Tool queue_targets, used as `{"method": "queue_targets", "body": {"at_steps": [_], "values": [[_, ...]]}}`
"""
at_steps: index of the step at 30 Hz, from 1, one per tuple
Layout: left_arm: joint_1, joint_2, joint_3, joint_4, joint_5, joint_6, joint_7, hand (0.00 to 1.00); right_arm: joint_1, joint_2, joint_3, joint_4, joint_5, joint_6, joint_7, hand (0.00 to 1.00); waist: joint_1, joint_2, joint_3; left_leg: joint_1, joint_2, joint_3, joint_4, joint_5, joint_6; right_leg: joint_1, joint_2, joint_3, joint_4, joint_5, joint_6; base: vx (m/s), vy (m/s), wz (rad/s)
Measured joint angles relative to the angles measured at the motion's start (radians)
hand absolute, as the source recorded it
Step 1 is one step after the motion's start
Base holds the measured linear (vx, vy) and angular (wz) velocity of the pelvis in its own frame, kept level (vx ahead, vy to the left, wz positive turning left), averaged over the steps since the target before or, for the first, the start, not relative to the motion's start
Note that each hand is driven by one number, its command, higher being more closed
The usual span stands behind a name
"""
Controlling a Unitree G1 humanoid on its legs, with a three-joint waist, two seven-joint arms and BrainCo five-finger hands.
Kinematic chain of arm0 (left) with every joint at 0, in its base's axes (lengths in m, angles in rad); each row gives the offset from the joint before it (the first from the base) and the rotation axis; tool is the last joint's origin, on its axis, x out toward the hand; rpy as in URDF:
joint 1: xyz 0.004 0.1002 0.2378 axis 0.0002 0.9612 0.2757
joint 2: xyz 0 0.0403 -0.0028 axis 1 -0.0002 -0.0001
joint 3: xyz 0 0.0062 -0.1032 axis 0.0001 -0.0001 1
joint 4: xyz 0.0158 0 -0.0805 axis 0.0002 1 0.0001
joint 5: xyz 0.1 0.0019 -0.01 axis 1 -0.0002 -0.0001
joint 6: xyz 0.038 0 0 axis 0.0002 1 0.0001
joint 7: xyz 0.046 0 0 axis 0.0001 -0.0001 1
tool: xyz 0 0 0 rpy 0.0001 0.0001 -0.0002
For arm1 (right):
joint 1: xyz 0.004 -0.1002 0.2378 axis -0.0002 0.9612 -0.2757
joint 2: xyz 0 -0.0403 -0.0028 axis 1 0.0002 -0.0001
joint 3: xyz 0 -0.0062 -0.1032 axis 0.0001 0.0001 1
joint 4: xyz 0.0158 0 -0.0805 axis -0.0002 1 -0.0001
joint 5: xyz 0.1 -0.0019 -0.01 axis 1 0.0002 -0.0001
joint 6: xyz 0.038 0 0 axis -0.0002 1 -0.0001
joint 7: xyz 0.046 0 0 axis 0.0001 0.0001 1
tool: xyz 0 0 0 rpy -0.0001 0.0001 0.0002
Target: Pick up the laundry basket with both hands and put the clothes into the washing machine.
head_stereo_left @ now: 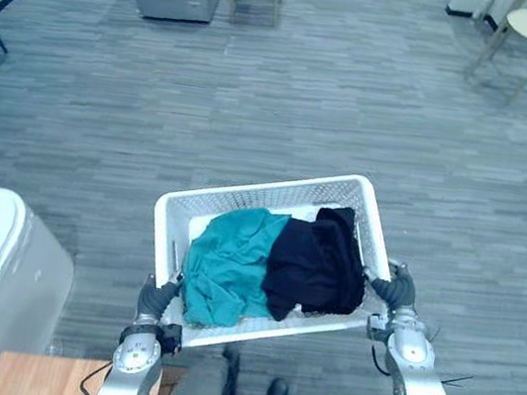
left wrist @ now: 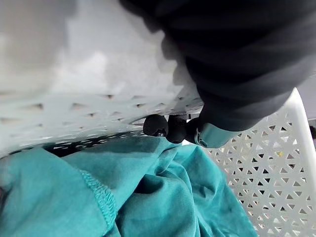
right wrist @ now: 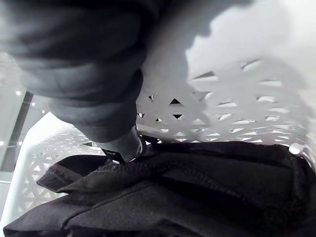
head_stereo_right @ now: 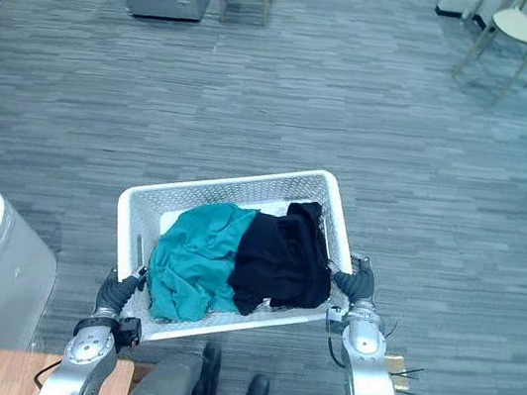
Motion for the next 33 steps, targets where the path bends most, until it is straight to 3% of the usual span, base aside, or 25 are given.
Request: {"method": "queue_targets", "body": {"at_steps": [1,2,4,5,6,7,8,9,10,13,15,16,17,18,19,20,21,22,23,24,25,27,29,31,33], "values": [[0.002,-0.003,0.0,0.0,0.0,0.001,0.0,1.0,0.003,0.001,0.001,0.0,-0.001,0.0,0.0,1.0,0.001,-0.002,-0.002,0.006,-0.001,0.006,0.005,0.019,0.027,0.011,-0.004,-0.004,0.004,-0.001,0.001,0.35,0.155,-0.27],[0.002,-0.011,0.0,0.0,0.001,0.001,-0.003,1.0,0.004,0.003,-0.004,0.0,-0.002,0.0,0.0,1.0,-0.002,-0.014,-0.004,0.019,-0.009,0.021,0.012,0.036,0.056,0.005,-0.028,-0.011,0.052,-0.037,0.032,0.44,0.182,-0.02],[0.017,-0.013,-0.004,0.001,0.002,0.002,-0.019,1.0,0.028,0.008,-0.015,0.0,-0.02,-0.001,0.001,1.0,-0.002,-0.056,-0.026,0.066,-0.054,0.054,-0.013,0.017,0.099,-0.046,-0.1,-0.023,0.243,-0.162,0.124,0.51,0.167,0.06],[0.028,-0.013,-0.024,0.01,0.002,0.002,-0.02,1.0,0.041,0.022,-0.032,0.004,-0.034,-0.001,0.012,1.0,-0.013,-0.075,-0.035,0.114,-0.079,0.061,-0.017,-0.007,0.177,-0.121,-0.153,-0.021,0.486,-0.211,0.193,0.42,0.098,0.28],[0.028,-0.008,-0.034,0.019,0.003,0.008,-0.021,1.0,0.052,0.031,-0.043,0.018,-0.046,-0.001,0.02,1.0,-0.023,-0.085,-0.041,0.147,-0.107,0.056,-0.016,-0.033,0.187,-0.184,-0.209,-0.03,0.674,-0.184,0.225,0.66,0.155,0.48],[0.032,0.012,-0.052,0.025,0.003,0.015,-0.022,1.0,0.06,0.037,-0.053,0.048,-0.051,-0.001,0.021,1.0,-0.037,-0.094,-0.041,0.217,-0.137,0.039,-0.033,-0.061,0.203,-0.24,-0.277,-0.06,0.886,-0.145,0.207,0.57,0.127,0.5],[0.037,0.02,-0.054,0.025,0.003,0.019,-0.021,1.0,0.06,0.043,-0.052,0.064,-0.051,-0.001,0.023,1.0,-0.045,-0.095,-0.042,0.253,-0.147,0.03,-0.043,-0.075,0.208,-0.256,-0.301,-0.076,0.959,-0.153,0.187,0.71,0.114,0.36],[0.039,0.027,-0.056,0.026,0.004,0.029,-0.019,1.0,0.063,0.053,-0.051,0.072,-0.055,-0.001,0.028,1.0,-0.049,-0.085,-0.044,0.315,-0.151,0.019,-0.069,-0.096,0.211,-0.29,-0.325,-0.1,1.025,-0.189,0.125,0.61,0.038,0.3],[0.032,0.036,-0.056,0.025,0.004,0.03,-0.018,1.0,0.061,0.057,-0.052,0.071,-0.06,-0.001,0.033,1.0,-0.058,-0.069,-0.05,0.354,-0.145,-0.011,-0.1,-0.108,0.209,-0.333,-0.33,-0.131,1.009,-0.221,0.082,0.59,0.014,0.32],[-0.006,0.051,-0.08,0.028,0.004,0.03,-0.019,1.0,0.055,0.06,-0.084,0.069,-0.059,-0.002,0.036,1.0,-0.077,-0.024,-0.038,0.448,-0.095,-0.08,-0.185,-0.117,0.193,-0.425,-0.274,-0.146,0.771,-0.232,0.058,0.57,-0.078,0.55],[-0.028,0.056,-0.091,0.036,0.005,0.03,-0.021,1.0,0.053,0.06,-0.111,0.069,-0.057,-0.002,0.037,1.0,-0.092,-0.014,-0.032,0.505,-0.062,-0.088,-0.208,-0.127,0.173,-0.468,-0.244,-0.13,0.461,-0.098,0.111,0.52,-0.126,0.48],[-0.039,0.058,-0.09,0.05,0.006,0.03,-0.021,1.0,0.053,0.061,-0.111,0.067,-0.057,-0.003,0.037,1.0,-0.1,-0.028,-0.032,0.542,-0.064,-0.088,-0.22,-0.131,0.158,-0.484,-0.245,-0.101,0.31,-0.014,0.145,0.5,-0.178,0.42],[-0.052,0.064,-0.092,0.066,0.02,0.03,-0.021,1.0,0.053,0.059,-0.111,0.063,-0.057,-0.003,0.037,1.0,-0.113,-0.052,-0.029,0.595,-0.076,-0.093,-0.229,-0.152,0.105,-0.505,-0.262,-0.06,0.207,0.05,0.171,0.78,-0.291,0.56],[-0.048,0.078,-0.101,0.067,0.027,0.029,-0.022,1.0,0.068,0.063,-0.11,0.062,-0.058,-0.002,0.037,1.0,-0.125,-0.082,-0.037,0.667,-0.081,-0.105,-0.234,-0.182,0.054,-0.505,-0.269,-0.016,0.167,0.062,0.149,0.7,-0.281,0.46],[-0.051,0.076,-0.103,0.08,0.028,0.029,-0.023,1.0,0.072,0.057,-0.11,0.064,-0.058,-0.001,0.037,1.0,-0.127,-0.072,-0.038,0.701,-0.073,-0.109,-0.231,-0.193,0.039,-0.506,-0.253,0.012,0.208,0.178,0.109,0.77,-0.287,0.27],[-0.052,0.046,-0.113,0.097,0.033,0.03,-0.022,1.0,0.079,0.049,-0.123,0.064,-0.06,0.002,0.037,1.0,-0.122,-0.019,-0.058,0.706,-0.014,-0.115,-0.18,-0.195,0.035,-0.514,-0.208,0.012,0.285,0.245,0.08,0.93,-0.346,0.1],[-0.054,0.029,-0.117,0.099,0.045,0.028,-0.024,1.0,0.079,0.04,-0.129,0.063,-0.06,0.003,0.038,1.0,-0.124,0.025,-0.066,0.653,0.04,-0.128,-0.037,-0.177,0.005,-0.516,-0.18,-0.028,0.349,0.234,0.064,0.89,-0.347,0.04],[-0.056,0.025,-0.118,0.099,0.045,0.026,-0.025,1.0,0.077,0.034,-0.129,0.063,-0.059,0.003,0.037,1.0,-0.123,0.035,-0.063,0.613,0.061,-0.127,0.065,-0.146,-0.043,-0.513,-0.167,-0.04,0.378,0.202,0.042,0.69,-0.309,-0.01],[-0.057,0.009,-0.115,0.106,0.045,0.026,-0.027,1.0,0.074,0.03,-0.129,0.062,-0.059,0.003,0.038,1.0,-0.117,0.052,-0.053,0.506,0.106,-0.13,0.303,-0.002,-0.107,-0.475,-0.139,-0.053,0.408,0.135,0.027,0.55,-0.264,0.05],[-0.052,0.005,-0.108,0.12,0.045,0.026,-0.036,1.0,0.079,0.027,-0.129,0.062,-0.06,0.01,0.037,1.0,-0.116,0.065,-0.044,0.377,0.16,-0.125,0.6,0.079,-0.132,-0.397,-0.112,-0.069,0.392,0.094,0.01,0.68,-0.298,0.09],[-0.05,0.003,-0.108,0.121,0.044,0.026,-0.038,1.0,0.082,0.027,-0.128,0.062,-0.06,0.012,0.036,1.0,-0.11,0.066,-0.038,0.324,0.185,-0.111,0.725,0.068,-0.116,-0.351,-0.098,-0.075,0.38,0.079,0.001,0.79,-0.307,0.02],[-0.031,0.008,-0.104,0.118,0.042,0.025,-0.039,1.0,0.109,0.026,-0.11,0.025,-0.061,0.012,0.032,1.0,-0.066,0.049,-0.02,0.175,0.213,-0.008,0.898,-0.021,0.016,-0.158,-0.071,-0.066,0.299,0.024,-0.021,0.66,-0.191,-0.11],[-0.011,0.01,-0.091,0.076,0.039,0.011,-0.04,1.0,0.104,0.023,-0.096,-0.018,-0.06,0.011,0.028,1.0,-0.047,0.036,-0.012,0.066,0.197,0.069,0.793,-0.094,0.042,-0.066,-0.064,-0.053,0.207,0.012,-0.018,0.56,-0.074,-0.14],[-0.004,0.01,-0.08,0.042,0.04,-0.002,-0.04,1.0,0.072,0.02,-0.084,-0.026,-0.06,0.01,0.019,1.0,-0.025,0.037,-0.011,-0.023,0.139,0.096,0.523,-0.116,0.053,0.002,-0.071,-0.026,0.149,-0.008,-0.003,0.56,0.021,-0.28],[0.007,0.003,-0.072,0.025,0.04,-0.004,-0.04,1.0,0.052,0.014,-0.072,-0.016,-0.06,0.01,0.019,1.0,-0.006,0.036,-0.01,-0.028,0.064,0.074,0.088,-0.048,-0.03,0.072,-0.096,-0.007,0.106,-0.038,0.028,0.61,0.132,-0.25]]}}
